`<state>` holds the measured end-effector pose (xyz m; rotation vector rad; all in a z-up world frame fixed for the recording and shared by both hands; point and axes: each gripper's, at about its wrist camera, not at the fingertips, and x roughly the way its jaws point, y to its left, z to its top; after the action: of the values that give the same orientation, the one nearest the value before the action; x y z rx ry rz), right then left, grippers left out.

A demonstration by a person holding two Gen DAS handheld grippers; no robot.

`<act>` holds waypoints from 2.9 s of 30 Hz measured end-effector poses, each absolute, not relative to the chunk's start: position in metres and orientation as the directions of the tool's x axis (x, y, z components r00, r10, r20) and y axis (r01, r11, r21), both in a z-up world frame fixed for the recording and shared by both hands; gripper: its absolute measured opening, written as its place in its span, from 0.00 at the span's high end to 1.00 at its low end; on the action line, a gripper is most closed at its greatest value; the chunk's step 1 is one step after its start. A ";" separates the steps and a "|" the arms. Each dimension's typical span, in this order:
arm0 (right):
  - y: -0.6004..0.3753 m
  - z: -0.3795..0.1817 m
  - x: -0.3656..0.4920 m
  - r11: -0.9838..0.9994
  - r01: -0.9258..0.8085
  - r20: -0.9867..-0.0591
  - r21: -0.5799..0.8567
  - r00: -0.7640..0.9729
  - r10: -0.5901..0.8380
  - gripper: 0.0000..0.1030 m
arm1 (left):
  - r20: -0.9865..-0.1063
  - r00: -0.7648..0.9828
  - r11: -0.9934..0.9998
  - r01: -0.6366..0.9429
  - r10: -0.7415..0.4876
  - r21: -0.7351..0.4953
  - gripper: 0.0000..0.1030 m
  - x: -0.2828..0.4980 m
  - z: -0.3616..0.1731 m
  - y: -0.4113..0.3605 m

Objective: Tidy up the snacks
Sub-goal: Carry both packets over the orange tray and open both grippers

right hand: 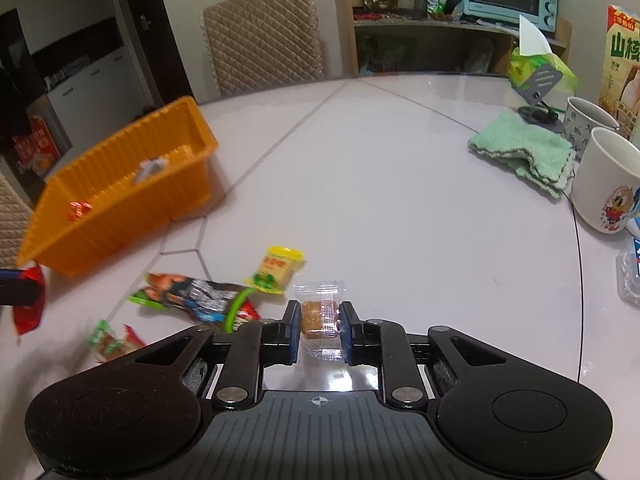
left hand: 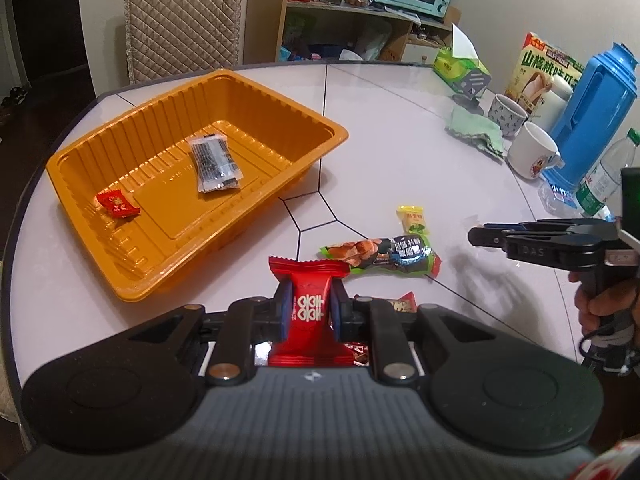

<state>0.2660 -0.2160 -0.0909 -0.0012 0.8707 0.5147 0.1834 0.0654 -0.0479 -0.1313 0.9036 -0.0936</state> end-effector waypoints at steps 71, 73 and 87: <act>0.034 -0.081 0.338 0.620 -0.712 -0.689 0.331 0.266 0.674 0.80 | -0.804 0.595 0.936 -0.283 0.001 -0.209 0.76 0.260 -0.062 0.192; 0.036 -0.080 0.337 0.615 -0.716 -0.684 0.330 0.268 0.679 0.80 | -0.803 0.596 0.936 -0.285 0.002 -0.209 0.76 0.258 -0.061 0.192; 0.002 -0.057 0.328 0.654 -0.647 -0.608 0.392 0.352 0.712 0.41 | -0.787 0.617 0.942 -0.267 0.005 -0.204 0.61 0.234 -0.047 0.184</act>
<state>0.3281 0.0019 -0.0567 0.0887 0.8327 0.8808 0.2342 0.1837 -0.0470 -0.3168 0.8961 0.1595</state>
